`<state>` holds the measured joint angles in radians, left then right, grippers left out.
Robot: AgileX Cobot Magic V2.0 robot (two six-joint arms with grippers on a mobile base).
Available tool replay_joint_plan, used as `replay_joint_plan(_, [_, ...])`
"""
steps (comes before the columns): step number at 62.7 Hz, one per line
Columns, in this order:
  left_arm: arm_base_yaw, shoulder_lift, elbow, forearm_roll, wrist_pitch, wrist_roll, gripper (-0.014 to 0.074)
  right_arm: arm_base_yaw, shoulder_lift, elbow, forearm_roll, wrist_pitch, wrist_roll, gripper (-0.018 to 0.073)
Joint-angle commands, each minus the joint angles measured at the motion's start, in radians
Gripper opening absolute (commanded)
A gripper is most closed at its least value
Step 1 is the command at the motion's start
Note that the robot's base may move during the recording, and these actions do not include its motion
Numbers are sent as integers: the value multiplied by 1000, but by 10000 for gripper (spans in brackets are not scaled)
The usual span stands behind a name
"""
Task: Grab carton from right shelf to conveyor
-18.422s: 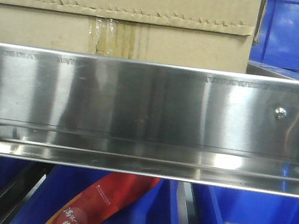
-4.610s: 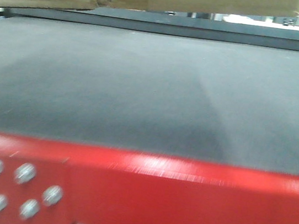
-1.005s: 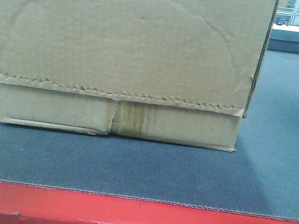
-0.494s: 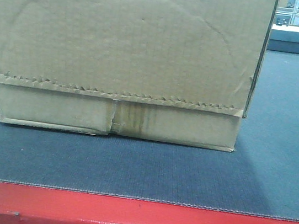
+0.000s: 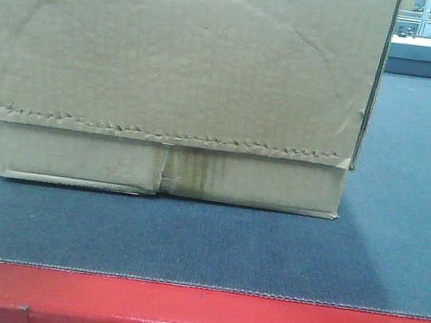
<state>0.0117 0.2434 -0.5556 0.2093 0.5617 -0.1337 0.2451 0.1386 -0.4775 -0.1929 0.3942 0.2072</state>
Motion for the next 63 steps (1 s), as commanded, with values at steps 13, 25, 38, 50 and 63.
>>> replay_joint_plan(13, [5, -7, 1, -6, -26, 3, 15, -5, -10, 3, -11, -36, -5, -69])
replay_joint_plan(25, [5, -7, 1, -6, -27, 3, 15, -5, -10, 3, -11, -36, -5, -69])
replay_joint_plan(38, [5, -7, 3, -6, -27, 3, 15, -5, -10, 3, -11, -36, -5, -69])
replay_joint_plan(50, [5, -71, 32, -85, -29, 6, 15, -5, -10, 3, -11, -36, -5, -69])
replay_joint_plan(63, [5, -204, 246, -128, -163, 45, 15, -5, -10, 3, -11, -36, -5, -69])
